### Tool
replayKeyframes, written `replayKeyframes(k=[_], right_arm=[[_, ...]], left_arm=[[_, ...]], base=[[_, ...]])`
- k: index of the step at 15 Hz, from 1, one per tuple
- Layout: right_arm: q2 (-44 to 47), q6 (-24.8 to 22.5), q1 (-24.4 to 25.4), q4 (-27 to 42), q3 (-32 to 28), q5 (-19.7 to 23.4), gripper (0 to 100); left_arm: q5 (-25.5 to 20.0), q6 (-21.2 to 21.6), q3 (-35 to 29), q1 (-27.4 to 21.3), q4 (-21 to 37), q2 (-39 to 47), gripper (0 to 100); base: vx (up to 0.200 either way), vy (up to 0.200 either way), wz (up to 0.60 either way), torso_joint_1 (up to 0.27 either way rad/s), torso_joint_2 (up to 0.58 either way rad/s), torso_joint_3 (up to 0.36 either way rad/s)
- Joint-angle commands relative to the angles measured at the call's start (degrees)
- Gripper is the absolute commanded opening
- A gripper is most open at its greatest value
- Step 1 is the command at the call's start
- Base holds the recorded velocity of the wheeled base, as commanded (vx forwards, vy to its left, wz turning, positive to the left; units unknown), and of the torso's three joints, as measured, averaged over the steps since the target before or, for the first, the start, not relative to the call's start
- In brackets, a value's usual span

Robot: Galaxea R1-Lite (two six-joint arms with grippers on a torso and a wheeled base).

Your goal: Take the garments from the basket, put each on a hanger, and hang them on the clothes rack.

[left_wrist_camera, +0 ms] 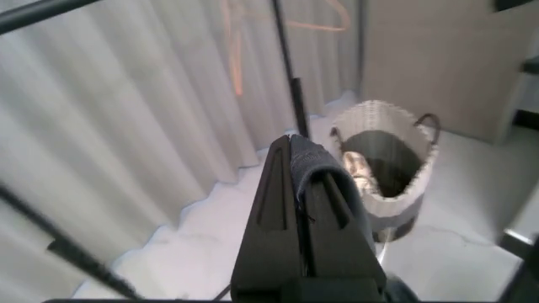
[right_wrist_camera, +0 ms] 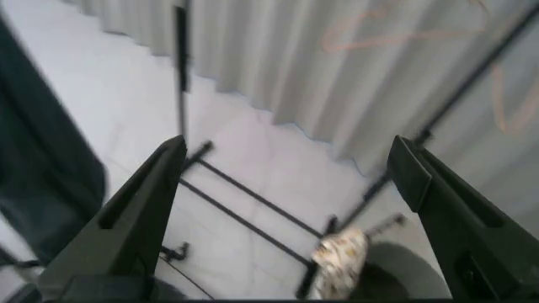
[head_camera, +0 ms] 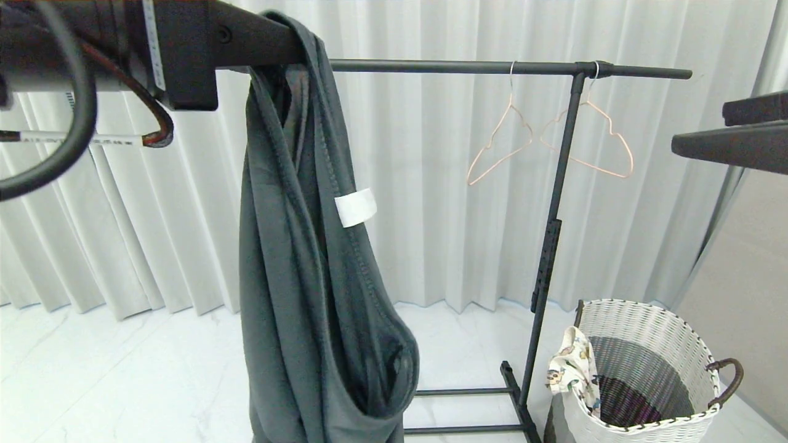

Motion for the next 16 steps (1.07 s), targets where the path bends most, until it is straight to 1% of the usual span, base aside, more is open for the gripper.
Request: replayKeyframes(k=[1, 2, 3, 4, 5, 6, 7, 8, 10, 11, 12, 13, 14, 16], right_arm=[[-2.2, -0.9, -7.3, 1.8, 2.4, -0.6, 100], [-2.7, -3.2, -13.5, 5.0, 2.7, -1.5, 100], [-2.9, -4.7, -17.3, 6.8, 2.7, -1.9, 100], [-3.2, -7.8, -25.2, 7.7, 3.8, -1.9, 100], [-3.2, -10.2, -29.5, 7.6, 5.1, -2.1, 100], [-3.4, -13.2, -33.9, 7.6, 7.0, -2.2, 100], [-4.5, -16.1, -37.2, 7.3, 8.9, -2.2, 100], [-5.3, -17.8, -39.2, 6.9, 10.7, -2.2, 100], [-6.2, -17.9, -39.9, 4.0, 13.7, -1.9, 100], [-6.2, -17.7, -39.9, 2.6, 14.3, -1.9, 100], [-6.1, -17.2, -39.9, 1.2, 14.9, -1.6, 100], [-6.1, -15.8, -39.9, 0.6, 14.8, 0.6, 100], [-6.2, -15.2, -39.9, 0.4, 14.7, 2.3, 100], [-6.2, -14.2, -40.0, 0.2, 14.7, 2.9, 100]], left_arm=[[0.8, 0.1, 0.4, 0.1, 0.1, 0.4, 0], [1.9, 0.5, 0.9, 0.5, 0.1, 0.3, 0], [3.3, 1.0, 1.2, 1.4, 0.1, 0.2, 0], [6.6, 3.2, 2.8, 4.9, 0.1, 0.2, 0], [8.0, 4.9, 4.9, 8.4, 0.1, -0.2, 0], [8.1, 5.6, 7.5, 11.6, 0.0, -1.0, 0], [8.1, 5.4, 9.4, 13.5, 0.0, -1.7, 0], [8.1, 5.1, 10.4, 14.5, 0.0, -2.1, 0], [8.1, 5.1, 10.8, 14.9, 0.0, -2.5, 0], [8.1, 5.1, 10.8, 14.9, 0.0, -2.5, 0], [8.1, 5.1, 11.1, 14.9, 0.0, -2.6, 0], [8.1, 5.1, 11.9, 14.9, 0.0, -3.4, 0], [8.1, 5.1, 12.5, 14.9, 0.0, -3.9, 0], [8.1, 5.1, 14.0, 14.9, 0.0, -5.1, 0]], base=[[0.0, 0.0, 0.0, 0.0, 0.0, 0.0], [0.0, 0.0, 0.0, 0.0, 0.0, 0.0], [0.0, 0.0, 0.0, 0.0, 0.0, 0.0], [0.0, 0.0, 0.0, 0.0, 0.0, 0.0], [0.0, 0.0, 0.0, 0.0, 0.0, 0.0], [0.0, 0.0, 0.0, 0.0, 0.0, 0.0], [0.0, 0.0, 0.0, 0.0, 0.0, 0.0], [0.0, 0.0, 0.0, 0.0, 0.0, 0.0], [0.0, 0.0, 0.0, 0.0, 0.0, 0.0], [0.0, 0.0, 0.0, 0.0, 0.0, 0.0], [0.0, 0.0, 0.0, 0.0, 0.0, 0.0], [0.0, 0.0, 0.0, 0.046, -0.06, -0.022], [0.0, 0.0, 0.0, 0.134, -0.28, -0.115], [0.0, 0.0, 0.0, 0.176, -0.38, -0.195]])
